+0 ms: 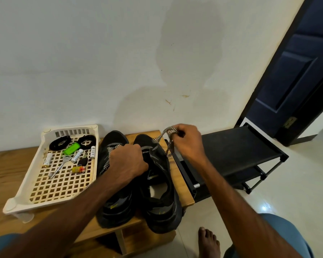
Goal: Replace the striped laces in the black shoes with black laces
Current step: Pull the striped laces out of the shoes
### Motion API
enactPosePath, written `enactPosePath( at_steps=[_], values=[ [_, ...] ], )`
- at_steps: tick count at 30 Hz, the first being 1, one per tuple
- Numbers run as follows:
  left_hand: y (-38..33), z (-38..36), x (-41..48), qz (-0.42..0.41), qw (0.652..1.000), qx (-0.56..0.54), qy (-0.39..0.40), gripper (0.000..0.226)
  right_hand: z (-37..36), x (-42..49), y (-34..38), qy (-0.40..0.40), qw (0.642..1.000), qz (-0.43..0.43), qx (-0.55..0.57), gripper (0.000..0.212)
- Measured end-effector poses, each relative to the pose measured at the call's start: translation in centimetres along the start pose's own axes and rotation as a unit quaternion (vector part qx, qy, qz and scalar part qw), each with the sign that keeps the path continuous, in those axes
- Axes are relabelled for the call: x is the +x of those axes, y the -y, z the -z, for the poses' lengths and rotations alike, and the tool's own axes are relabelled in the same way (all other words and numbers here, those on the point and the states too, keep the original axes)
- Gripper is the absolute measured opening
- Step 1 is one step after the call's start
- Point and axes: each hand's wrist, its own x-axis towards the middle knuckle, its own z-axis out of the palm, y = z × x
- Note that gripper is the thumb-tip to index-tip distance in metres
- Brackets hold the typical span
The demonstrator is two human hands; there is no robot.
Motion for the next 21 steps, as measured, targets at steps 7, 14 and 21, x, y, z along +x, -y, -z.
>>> enactPosePath(
  at_steps=[7,14,21],
  values=[
    [0.0,0.0,-0.2,-0.015,1.000,-0.003,-0.006,0.023,-2.1,-1.1,0.5,0.123,0.987,0.002,-0.103,0.033],
    [-0.2,-0.3,-0.3,-0.025,0.999,-0.003,-0.027,0.024,-2.1,-1.3,1.0,0.229,0.968,0.015,-0.101,0.041],
    [-0.1,-0.3,-0.4,-0.041,0.999,-0.007,-0.035,0.020,-3.7,-1.0,-0.1,0.149,0.972,0.060,-0.170,0.015]
  ],
)
